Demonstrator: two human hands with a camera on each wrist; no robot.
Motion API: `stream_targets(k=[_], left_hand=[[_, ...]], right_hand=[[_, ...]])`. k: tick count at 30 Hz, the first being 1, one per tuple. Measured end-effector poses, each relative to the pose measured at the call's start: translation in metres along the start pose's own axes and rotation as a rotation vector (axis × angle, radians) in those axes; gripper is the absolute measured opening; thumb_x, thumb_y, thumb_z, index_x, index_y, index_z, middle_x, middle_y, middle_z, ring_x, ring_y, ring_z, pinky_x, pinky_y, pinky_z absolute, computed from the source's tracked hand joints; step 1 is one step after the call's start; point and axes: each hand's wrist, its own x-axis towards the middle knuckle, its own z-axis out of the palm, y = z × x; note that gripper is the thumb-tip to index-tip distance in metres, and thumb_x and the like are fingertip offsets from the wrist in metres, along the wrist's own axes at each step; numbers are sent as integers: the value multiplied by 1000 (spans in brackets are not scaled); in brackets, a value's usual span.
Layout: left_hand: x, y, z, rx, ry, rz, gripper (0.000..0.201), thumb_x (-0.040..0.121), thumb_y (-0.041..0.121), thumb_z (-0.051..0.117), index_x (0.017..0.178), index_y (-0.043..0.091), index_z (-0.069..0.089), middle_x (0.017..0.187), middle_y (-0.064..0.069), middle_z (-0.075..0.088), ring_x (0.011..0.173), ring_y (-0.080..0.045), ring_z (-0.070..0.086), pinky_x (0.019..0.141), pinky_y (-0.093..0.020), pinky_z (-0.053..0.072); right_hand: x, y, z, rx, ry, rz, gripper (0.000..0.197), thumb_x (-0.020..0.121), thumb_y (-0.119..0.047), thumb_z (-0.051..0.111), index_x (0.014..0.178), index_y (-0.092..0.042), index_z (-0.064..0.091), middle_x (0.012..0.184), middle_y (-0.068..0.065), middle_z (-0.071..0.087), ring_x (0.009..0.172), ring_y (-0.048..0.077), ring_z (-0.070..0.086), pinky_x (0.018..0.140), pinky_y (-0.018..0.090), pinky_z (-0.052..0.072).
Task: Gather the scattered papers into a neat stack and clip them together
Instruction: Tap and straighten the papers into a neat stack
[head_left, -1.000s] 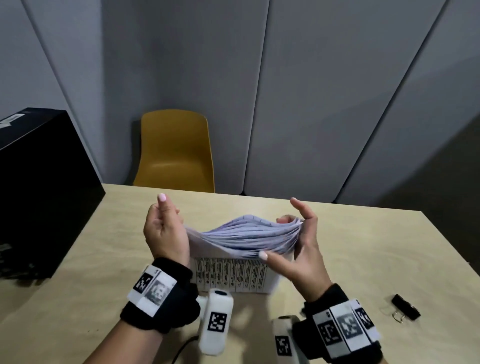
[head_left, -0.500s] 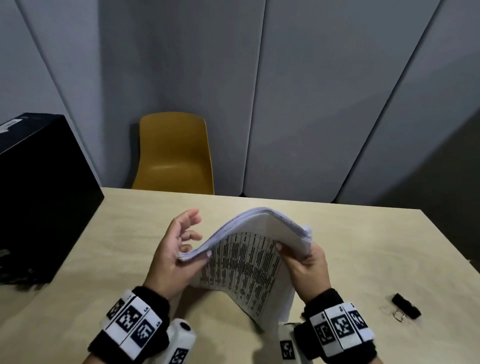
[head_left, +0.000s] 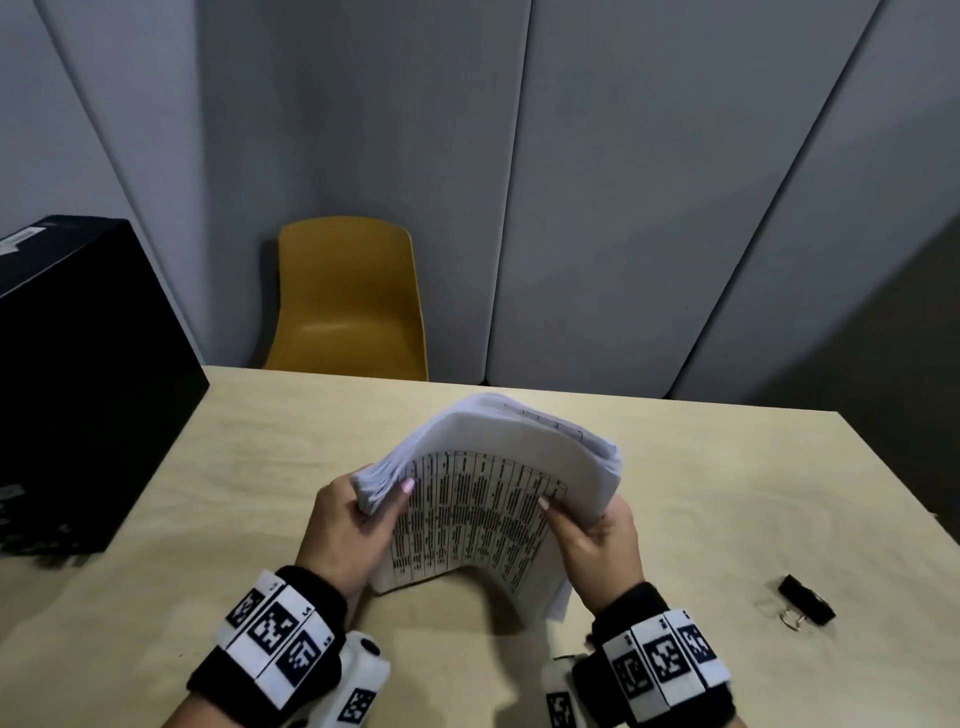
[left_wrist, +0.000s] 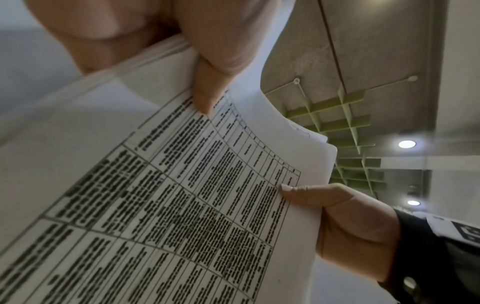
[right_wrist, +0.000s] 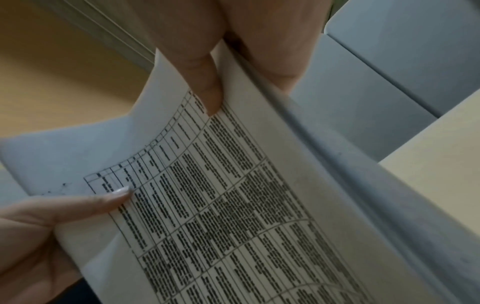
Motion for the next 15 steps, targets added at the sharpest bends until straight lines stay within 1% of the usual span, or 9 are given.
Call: stream_targets(k=[2,4,6,8,9,11,13,14,15], left_hand=[[2,2,-3,-3,-2,-12,18,80,12,69,85,28,63,66,34,65,70,19,59,66,-2,43],[-1,-1,-5,28,-62,-39,20,77,16,72,83,33,62,69,31,67,75,12,62,71,-7,49],[-5,-3,-7,36,-173,-85,21,76,43,69,76,23,64,77,16,69,77,-5,64,80,-29,54],[-9,-10,-8,41,-184,-68,58,73,69,54,82,12,65,83,-3,69,79,-14,60,80,-36,52],[-9,-11,-9,40,-169,-50,53,75,65,54,80,14,66,80,3,70,77,-11,61,77,-30,51],[-7,-6,-10,43,-131,-37,16,84,34,60,72,28,67,63,21,68,64,3,61,64,-19,49],[-7,5,-9,-42,-43,-51,12,86,22,60,81,24,71,58,7,69,56,-9,61,58,-25,47],[-8,8,-8,-114,26,-102,12,87,19,60,91,14,70,66,0,70,61,-16,62,68,-34,52],[-8,5,-7,-228,77,-184,19,86,18,63,101,7,66,77,-3,69,69,-12,62,68,-29,49]], right_hand=[[0,-2,0,16,0,-7,25,79,7,64,82,-18,65,74,-17,72,71,0,65,67,17,54],[0,2,-1,6,-8,42,24,78,10,64,82,-14,65,73,-18,72,69,-3,65,65,14,52],[-1,7,-1,-39,-18,87,20,77,11,65,85,-7,66,70,-19,72,67,-5,64,63,11,50],[-2,11,0,-88,3,110,18,76,6,68,90,-4,65,71,-11,72,71,-3,64,66,17,51],[-2,12,1,-91,20,120,22,76,2,69,94,-10,64,77,-7,71,75,1,65,71,24,52],[-5,13,0,-112,52,153,40,73,-8,71,107,-20,56,97,-3,67,91,12,63,84,36,52],[-9,19,-3,-229,126,205,68,71,-13,75,130,-21,42,120,0,55,112,17,51,99,39,42],[-13,23,-5,-272,193,254,82,69,-14,78,137,-21,33,130,3,46,122,19,44,105,40,36],[-17,24,-5,-263,256,325,94,66,-15,81,141,-23,25,136,7,39,128,22,39,108,43,33]])
